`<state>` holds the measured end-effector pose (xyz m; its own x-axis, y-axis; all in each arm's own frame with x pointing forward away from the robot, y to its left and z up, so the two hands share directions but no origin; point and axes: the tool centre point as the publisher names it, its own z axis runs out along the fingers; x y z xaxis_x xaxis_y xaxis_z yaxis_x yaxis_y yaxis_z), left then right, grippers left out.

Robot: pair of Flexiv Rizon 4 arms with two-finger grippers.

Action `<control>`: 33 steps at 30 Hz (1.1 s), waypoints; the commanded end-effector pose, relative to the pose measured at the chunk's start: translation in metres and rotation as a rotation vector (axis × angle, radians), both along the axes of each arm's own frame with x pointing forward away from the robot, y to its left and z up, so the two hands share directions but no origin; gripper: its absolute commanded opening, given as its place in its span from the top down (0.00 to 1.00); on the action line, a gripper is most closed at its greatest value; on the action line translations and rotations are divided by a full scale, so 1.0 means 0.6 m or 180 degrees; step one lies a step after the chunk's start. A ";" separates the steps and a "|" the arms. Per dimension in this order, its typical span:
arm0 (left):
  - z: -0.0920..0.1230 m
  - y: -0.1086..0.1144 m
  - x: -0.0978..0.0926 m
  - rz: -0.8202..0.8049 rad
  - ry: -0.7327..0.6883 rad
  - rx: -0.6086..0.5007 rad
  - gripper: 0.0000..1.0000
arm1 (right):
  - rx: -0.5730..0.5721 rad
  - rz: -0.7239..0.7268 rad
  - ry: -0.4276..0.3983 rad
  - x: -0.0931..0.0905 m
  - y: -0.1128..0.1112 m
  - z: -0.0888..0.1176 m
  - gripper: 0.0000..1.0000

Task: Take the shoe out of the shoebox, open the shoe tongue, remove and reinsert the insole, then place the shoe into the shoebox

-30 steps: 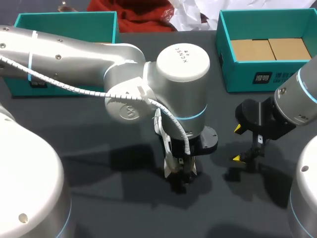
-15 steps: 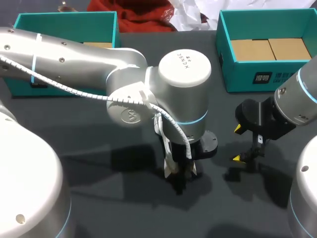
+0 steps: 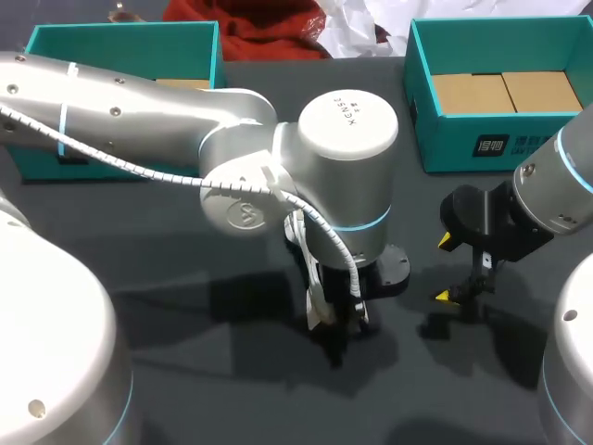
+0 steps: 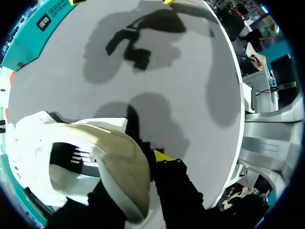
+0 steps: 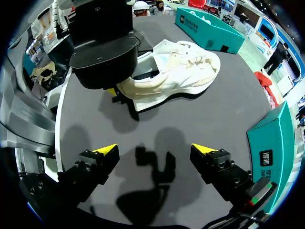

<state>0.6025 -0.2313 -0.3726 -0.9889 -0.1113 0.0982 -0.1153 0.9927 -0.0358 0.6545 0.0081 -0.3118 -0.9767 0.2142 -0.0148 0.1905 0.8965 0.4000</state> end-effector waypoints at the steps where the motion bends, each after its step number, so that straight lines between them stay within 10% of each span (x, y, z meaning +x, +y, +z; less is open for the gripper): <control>1: 0.053 0.023 0.020 -0.0064 0.0019 0.0004 1.00 | -0.0002 -0.0003 -0.0010 -0.004 -0.001 0.000 0.00; 16: 0.238 0.108 0.093 -0.0281 0.0013 0.0038 1.00 | -0.0002 -0.0003 -0.0010 -0.004 -0.001 0.000 0.00; 33: 0.348 0.221 0.187 -0.0568 -0.0029 0.0274 1.00 | -0.0002 -0.0003 -0.0010 -0.004 -0.001 0.000 0.00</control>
<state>0.7128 -0.1147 -0.1891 -0.9934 0.0504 0.1035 0.0566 0.9967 0.0582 0.6545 0.0081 -0.3118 -0.9767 0.2142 -0.0149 0.1905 0.8965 0.4001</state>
